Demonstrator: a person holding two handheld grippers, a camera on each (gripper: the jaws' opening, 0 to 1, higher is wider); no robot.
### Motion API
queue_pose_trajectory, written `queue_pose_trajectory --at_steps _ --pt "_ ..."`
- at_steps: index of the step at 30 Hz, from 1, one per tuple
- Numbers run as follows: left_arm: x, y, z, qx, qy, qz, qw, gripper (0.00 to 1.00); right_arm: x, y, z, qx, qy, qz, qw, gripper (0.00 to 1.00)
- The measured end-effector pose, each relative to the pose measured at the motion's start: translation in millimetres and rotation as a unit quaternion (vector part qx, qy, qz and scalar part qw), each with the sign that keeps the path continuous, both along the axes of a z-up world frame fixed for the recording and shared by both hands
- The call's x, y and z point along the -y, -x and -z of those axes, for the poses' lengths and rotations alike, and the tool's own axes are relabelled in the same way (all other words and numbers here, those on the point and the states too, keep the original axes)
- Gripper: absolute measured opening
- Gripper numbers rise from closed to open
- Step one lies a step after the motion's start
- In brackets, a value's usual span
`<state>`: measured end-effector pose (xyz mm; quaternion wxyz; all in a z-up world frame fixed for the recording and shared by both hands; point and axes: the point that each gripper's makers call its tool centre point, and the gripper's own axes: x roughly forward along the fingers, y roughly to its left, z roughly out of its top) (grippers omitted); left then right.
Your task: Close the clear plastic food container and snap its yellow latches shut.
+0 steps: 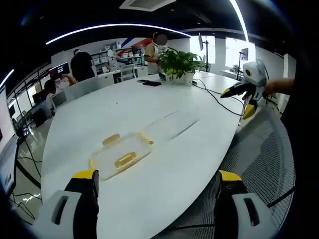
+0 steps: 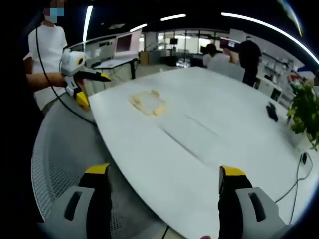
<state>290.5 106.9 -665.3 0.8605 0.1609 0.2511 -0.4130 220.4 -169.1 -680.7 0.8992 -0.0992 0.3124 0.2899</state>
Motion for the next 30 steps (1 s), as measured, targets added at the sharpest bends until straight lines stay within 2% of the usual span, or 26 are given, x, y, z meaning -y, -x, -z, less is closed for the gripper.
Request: queue_pose_trajectory --at_steps 5,24,30 --pt "1.2 -1.7 -2.3 -0.001 0.014 -0.005 0.9999 0.97 2.3 -2.0 -3.6 0.005 -0.012 0.011 0.9999 0.88" --pt "0.6 -1.4 -4.6 0.000 0.017 -0.004 0.9998 0.98 7.5 -5.8 -8.7 0.011 -0.011 0.017 0.9997 0.91" --pt "-13.3 -10.5 -1.2 0.003 0.022 -0.009 0.9997 0.99 9.3 -6.1 -9.5 0.012 -0.011 0.020 0.9997 0.94"
